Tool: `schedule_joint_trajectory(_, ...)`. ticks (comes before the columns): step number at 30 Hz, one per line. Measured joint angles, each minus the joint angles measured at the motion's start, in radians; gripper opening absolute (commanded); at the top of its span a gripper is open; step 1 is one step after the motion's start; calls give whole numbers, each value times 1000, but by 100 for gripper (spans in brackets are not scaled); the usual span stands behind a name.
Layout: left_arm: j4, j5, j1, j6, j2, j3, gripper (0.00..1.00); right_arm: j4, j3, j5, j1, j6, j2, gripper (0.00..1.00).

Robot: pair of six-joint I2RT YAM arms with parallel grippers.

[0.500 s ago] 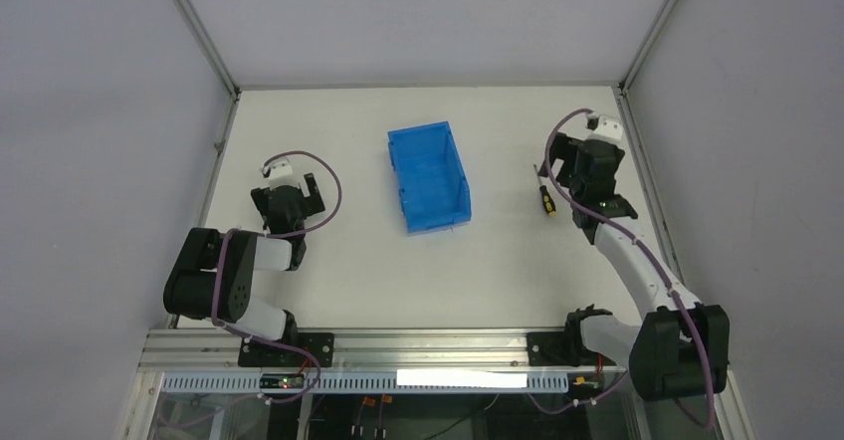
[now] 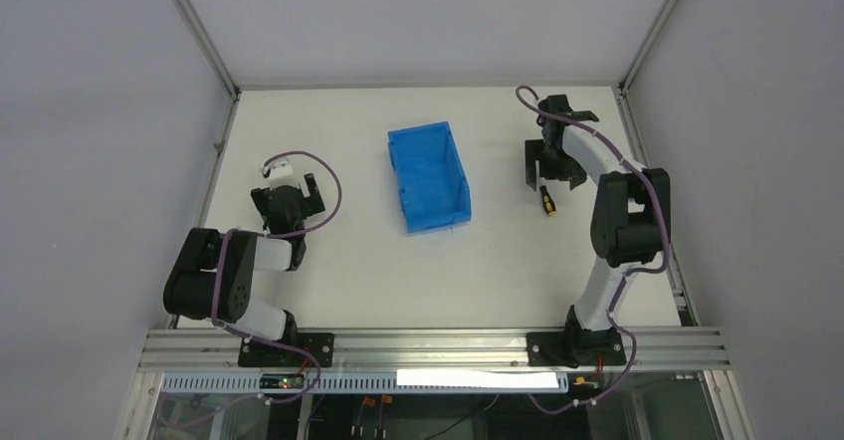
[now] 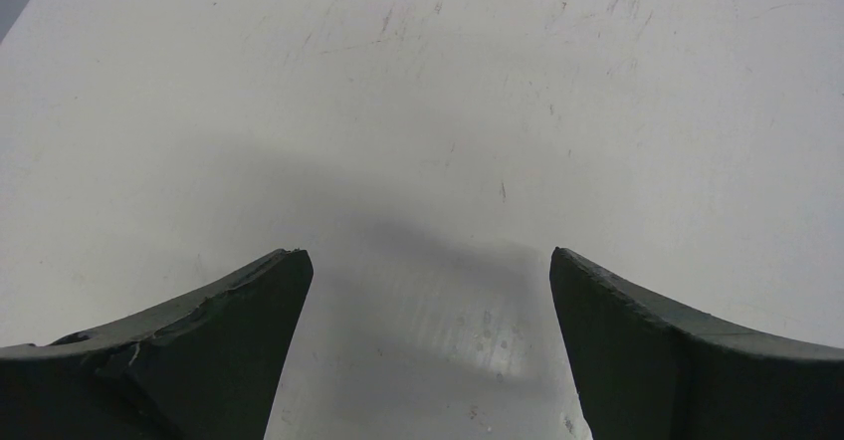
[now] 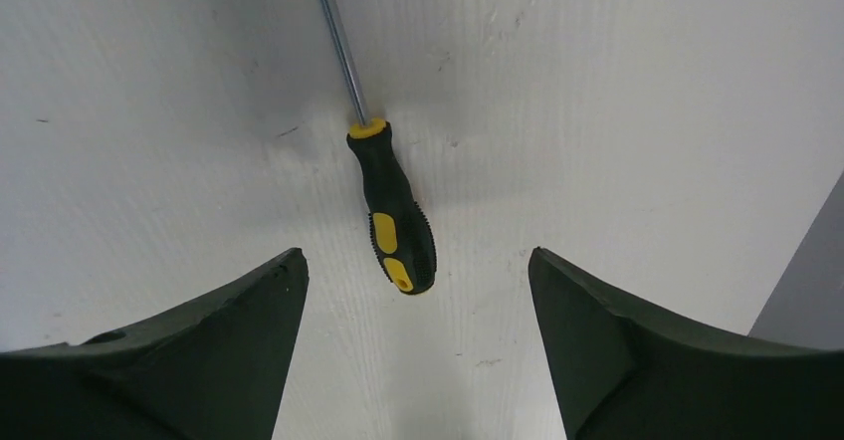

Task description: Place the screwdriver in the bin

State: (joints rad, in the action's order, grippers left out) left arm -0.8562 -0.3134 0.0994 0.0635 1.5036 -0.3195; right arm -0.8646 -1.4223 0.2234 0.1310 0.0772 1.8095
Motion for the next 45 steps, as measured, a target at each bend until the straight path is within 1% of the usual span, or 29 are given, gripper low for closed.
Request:
schedule_joint_trajectory(2,0,0,0,0,0,0,99,-41,-11,-3,0,-20,61,75)
schedule_joint_trajectory(3,0,0,0,0,0,0,99,-57,-19,-6,-1,-34,97,74)
schedule_joint_trajectory(9,0,0,0,0,0,0,99,-64,-44,-37,-2,-76,185,53)
schedule_joint_trajectory(12,0,0,0,0,0,0,99,-63,-48,-51,-3,-82,210,37)
schedule_joint_trajectory(13,0,0,0,0,0,0,99,-60,-48,-53,-3,-83,210,33)
schedule_joint_trajectory(14,0,0,0,0,0,0,99,-58,-48,-54,-3,-84,211,26)
schedule_joint_trajectory(15,0,0,0,0,0,0,99,-55,-47,-55,-3,-83,211,14)
schedule_joint_trajectory(16,0,0,0,0,0,0,99,-53,-45,-55,-3,-85,211,5)
schedule_joint_trajectory(17,0,0,0,0,0,0,99,-51,-43,-54,-3,-85,210,0)
schedule_joint_trajectory(22,0,0,0,0,0,0,99,-58,-42,-52,-5,-86,200,0)
schedule_joint_trajectory(26,0,0,0,0,0,0,99,-138,-78,-52,-6,-85,170,0)
schedule_joint_trajectory(30,0,0,0,0,0,0,99,-248,-226,-51,-6,-63,119,0)
schedule_joint_trajectory(38,0,0,0,0,0,0,99,-389,-536,-52,14,10,23,0)
schedule_joint_trajectory(41,0,0,0,0,0,0,99,-404,-630,-45,79,34,17,0)
schedule_joint_trajectory(45,0,0,0,0,0,0,99,-383,-693,-39,258,46,17,0)
